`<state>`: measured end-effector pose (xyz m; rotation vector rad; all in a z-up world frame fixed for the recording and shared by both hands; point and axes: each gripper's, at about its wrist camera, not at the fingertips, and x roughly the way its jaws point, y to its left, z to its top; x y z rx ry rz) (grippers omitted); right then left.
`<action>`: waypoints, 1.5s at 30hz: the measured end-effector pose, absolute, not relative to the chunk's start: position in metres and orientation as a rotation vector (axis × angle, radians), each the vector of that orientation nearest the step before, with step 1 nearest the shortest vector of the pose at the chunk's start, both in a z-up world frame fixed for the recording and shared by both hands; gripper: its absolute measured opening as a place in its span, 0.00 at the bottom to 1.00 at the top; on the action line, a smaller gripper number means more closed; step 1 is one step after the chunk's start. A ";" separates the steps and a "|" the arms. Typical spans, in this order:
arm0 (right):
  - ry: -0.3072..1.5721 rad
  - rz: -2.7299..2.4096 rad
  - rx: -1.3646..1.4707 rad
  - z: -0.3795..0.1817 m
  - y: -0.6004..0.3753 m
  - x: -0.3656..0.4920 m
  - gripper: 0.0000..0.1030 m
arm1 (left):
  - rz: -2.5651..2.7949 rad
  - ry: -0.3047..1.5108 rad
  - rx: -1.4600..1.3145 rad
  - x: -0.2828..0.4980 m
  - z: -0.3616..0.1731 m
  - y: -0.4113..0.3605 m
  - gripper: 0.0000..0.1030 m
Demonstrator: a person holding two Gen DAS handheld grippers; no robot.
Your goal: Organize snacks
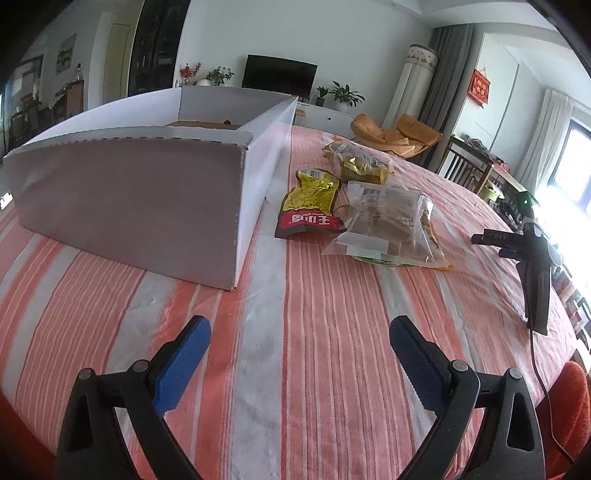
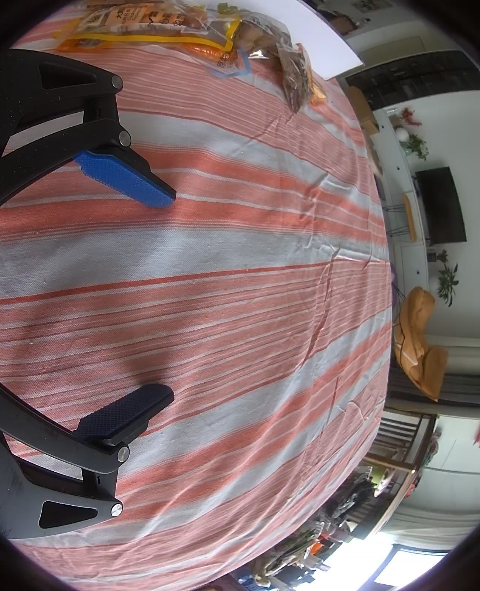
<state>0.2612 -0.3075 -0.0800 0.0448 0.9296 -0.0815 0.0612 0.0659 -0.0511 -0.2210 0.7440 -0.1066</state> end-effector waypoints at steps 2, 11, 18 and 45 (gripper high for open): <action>0.930 -0.082 0.045 -0.080 -0.308 0.261 0.96 | -0.115 0.753 -0.219 0.063 -0.053 0.064 0.94; 0.929 -0.082 0.045 -0.080 -0.308 0.261 0.96 | -0.114 0.753 -0.171 0.063 -0.056 0.055 0.94; 0.929 -0.082 0.045 -0.080 -0.307 0.261 0.96 | -0.115 0.760 -0.174 0.064 -0.057 0.055 0.94; 0.929 -0.083 0.045 -0.080 -0.307 0.260 0.96 | -0.131 0.772 -0.170 0.065 -0.059 0.052 0.94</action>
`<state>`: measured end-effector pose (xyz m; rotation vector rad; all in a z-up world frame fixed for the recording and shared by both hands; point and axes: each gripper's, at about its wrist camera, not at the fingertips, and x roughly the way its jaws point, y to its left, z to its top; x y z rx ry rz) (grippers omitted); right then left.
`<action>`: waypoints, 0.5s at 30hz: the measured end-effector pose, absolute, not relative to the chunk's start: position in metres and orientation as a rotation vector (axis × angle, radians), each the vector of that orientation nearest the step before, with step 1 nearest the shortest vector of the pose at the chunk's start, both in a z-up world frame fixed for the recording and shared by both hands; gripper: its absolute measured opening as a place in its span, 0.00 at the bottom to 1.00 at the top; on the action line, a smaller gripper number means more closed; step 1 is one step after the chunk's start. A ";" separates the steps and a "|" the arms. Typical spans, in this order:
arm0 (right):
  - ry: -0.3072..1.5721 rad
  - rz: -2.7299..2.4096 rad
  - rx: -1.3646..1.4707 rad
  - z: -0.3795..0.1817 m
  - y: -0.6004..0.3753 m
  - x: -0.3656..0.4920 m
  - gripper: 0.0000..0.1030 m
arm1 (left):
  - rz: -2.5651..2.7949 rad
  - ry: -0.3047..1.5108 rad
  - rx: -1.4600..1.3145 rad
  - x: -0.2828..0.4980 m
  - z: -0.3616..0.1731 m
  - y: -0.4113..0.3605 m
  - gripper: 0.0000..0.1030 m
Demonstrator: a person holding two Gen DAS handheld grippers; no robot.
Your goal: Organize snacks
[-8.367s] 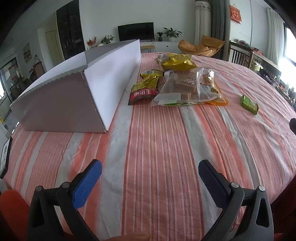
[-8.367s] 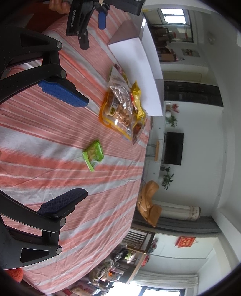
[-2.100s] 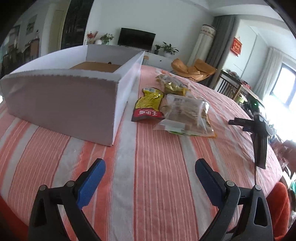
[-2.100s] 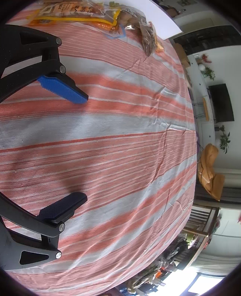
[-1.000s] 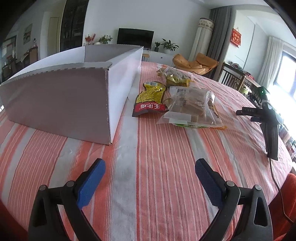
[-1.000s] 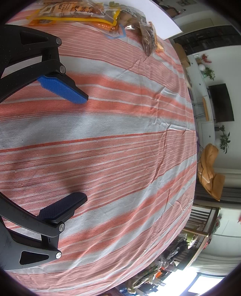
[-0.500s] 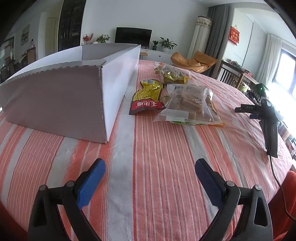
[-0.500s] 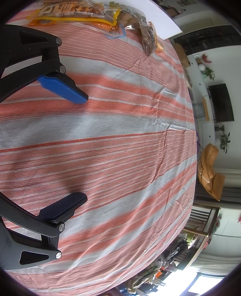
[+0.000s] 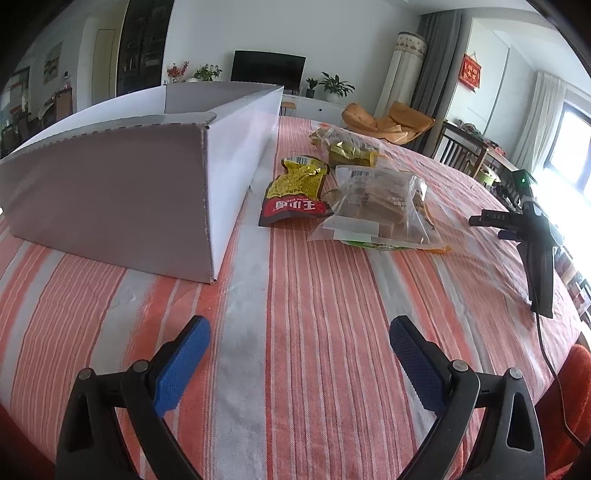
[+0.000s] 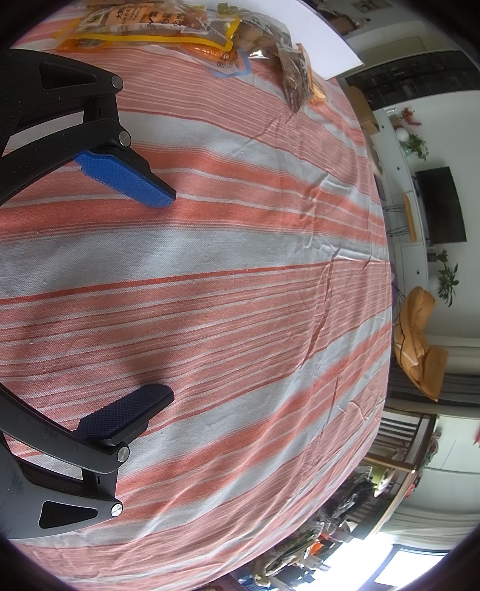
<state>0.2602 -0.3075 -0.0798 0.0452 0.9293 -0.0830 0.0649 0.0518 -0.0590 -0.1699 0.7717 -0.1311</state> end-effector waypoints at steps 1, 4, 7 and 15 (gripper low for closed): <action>0.929 -0.083 0.045 -0.080 -0.307 0.260 0.96 | -0.131 0.773 -0.168 0.065 -0.060 0.051 0.94; 0.929 -0.083 0.045 -0.080 -0.307 0.260 0.96 | -0.131 0.776 -0.160 0.065 -0.061 0.050 0.94; 0.929 -0.083 0.045 -0.080 -0.307 0.260 0.96 | -0.131 0.779 -0.154 0.065 -0.061 0.049 0.94; 0.929 -0.083 0.045 -0.080 -0.307 0.260 0.96 | -0.130 0.784 -0.152 0.066 -0.063 0.048 0.94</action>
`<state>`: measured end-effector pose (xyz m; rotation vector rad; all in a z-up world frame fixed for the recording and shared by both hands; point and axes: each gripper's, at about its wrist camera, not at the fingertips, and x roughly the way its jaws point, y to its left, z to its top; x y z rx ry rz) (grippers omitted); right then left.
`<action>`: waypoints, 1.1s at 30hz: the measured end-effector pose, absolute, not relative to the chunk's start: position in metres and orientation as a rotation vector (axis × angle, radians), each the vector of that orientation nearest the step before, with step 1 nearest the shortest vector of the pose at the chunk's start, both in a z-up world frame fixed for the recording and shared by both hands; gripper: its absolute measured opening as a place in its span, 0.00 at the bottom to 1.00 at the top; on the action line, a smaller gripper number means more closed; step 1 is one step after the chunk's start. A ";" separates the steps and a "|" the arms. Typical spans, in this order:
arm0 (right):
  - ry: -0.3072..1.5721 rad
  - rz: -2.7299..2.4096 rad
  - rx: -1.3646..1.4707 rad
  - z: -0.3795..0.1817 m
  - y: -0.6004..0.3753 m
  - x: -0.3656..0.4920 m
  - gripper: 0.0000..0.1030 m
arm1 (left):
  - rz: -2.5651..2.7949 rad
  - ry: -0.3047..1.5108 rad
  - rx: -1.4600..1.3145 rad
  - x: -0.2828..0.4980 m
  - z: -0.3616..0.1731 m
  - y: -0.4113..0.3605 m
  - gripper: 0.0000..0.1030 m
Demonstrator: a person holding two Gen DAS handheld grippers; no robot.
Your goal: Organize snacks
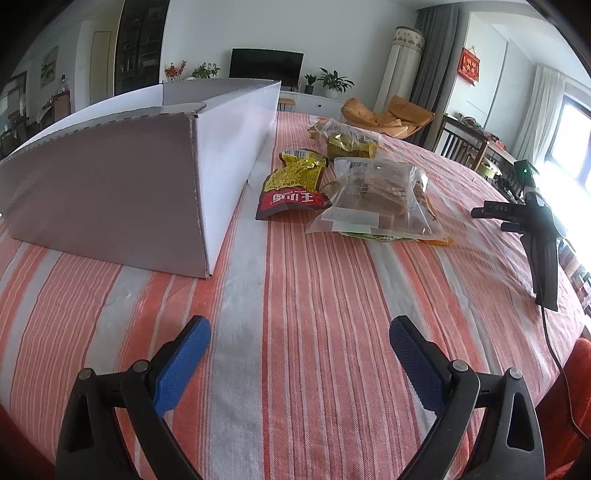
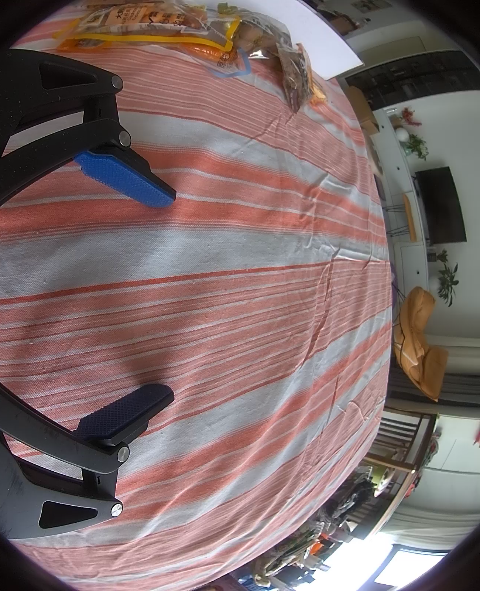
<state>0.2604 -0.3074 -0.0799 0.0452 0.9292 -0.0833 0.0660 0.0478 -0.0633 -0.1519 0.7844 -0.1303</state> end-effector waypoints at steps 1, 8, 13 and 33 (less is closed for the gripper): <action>0.929 -0.083 0.045 -0.080 -0.307 0.260 0.96 | -0.130 0.784 -0.153 0.066 -0.063 0.048 0.94; 0.929 -0.084 0.045 -0.080 -0.307 0.260 0.96 | -0.131 0.784 -0.189 0.068 -0.064 0.053 0.94; 0.929 -0.084 0.045 -0.080 -0.307 0.260 0.96 | -0.129 0.784 -0.178 0.069 -0.064 0.052 0.94; 0.929 -0.084 0.045 -0.080 -0.307 0.259 0.96 | -0.131 0.795 -0.156 0.066 -0.062 0.049 0.94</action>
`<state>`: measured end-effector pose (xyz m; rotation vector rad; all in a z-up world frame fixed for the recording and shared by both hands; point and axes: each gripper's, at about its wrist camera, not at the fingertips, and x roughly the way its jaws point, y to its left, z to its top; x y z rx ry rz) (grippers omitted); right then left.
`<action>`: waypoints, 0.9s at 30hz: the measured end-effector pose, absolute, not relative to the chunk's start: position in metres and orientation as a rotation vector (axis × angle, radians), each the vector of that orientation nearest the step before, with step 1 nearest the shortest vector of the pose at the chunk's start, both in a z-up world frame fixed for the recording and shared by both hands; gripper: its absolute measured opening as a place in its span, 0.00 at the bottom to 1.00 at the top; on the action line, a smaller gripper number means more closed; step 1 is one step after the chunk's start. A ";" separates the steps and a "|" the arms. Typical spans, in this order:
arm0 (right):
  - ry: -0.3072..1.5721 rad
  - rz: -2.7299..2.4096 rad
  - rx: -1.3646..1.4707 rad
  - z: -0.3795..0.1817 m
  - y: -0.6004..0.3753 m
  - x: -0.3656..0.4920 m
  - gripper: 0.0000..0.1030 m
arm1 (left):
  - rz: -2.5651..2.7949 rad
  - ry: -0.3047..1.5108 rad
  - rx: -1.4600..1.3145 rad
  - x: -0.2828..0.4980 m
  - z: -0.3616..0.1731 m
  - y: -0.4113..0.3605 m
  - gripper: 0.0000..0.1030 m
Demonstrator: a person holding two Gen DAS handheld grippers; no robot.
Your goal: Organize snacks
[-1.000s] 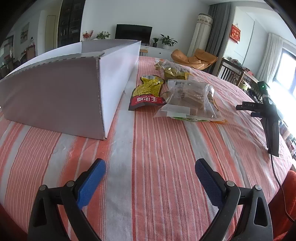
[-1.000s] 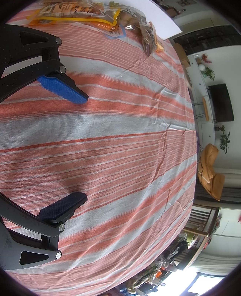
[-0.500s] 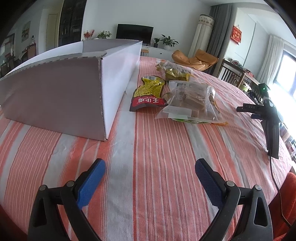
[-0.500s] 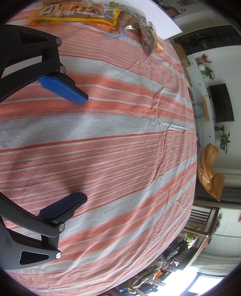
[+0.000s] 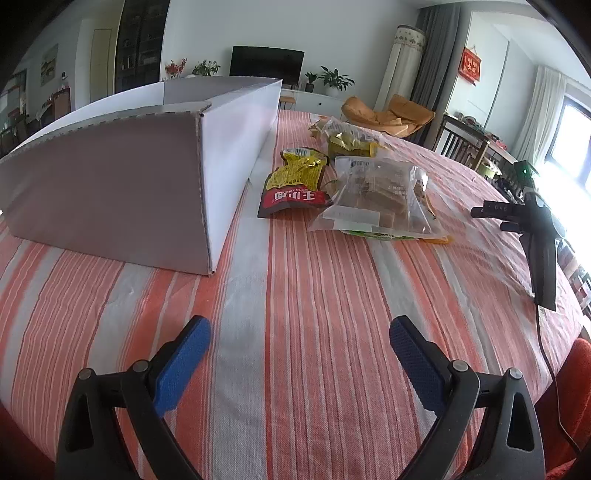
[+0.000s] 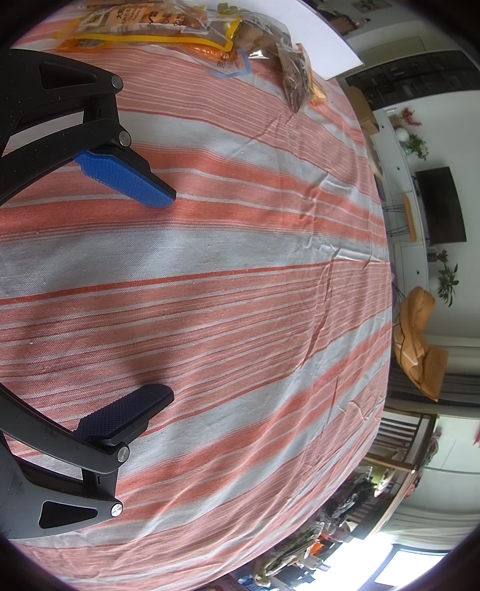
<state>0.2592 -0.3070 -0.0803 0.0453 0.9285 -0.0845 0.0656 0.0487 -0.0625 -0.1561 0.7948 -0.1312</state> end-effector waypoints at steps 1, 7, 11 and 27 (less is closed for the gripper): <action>0.929 -0.085 0.045 -0.080 -0.307 0.259 0.96 | -0.130 0.794 -0.153 0.065 -0.063 0.048 0.94; 0.928 -0.085 0.045 -0.081 -0.306 0.258 0.96 | -0.123 0.794 -0.127 0.065 -0.064 0.045 0.94; 0.928 -0.085 0.045 -0.081 -0.306 0.258 0.96 | -0.125 0.793 -0.133 0.065 -0.064 0.046 0.94; 0.928 -0.085 0.045 -0.081 -0.306 0.258 0.96 | -0.162 0.812 -0.190 0.065 -0.062 0.056 0.96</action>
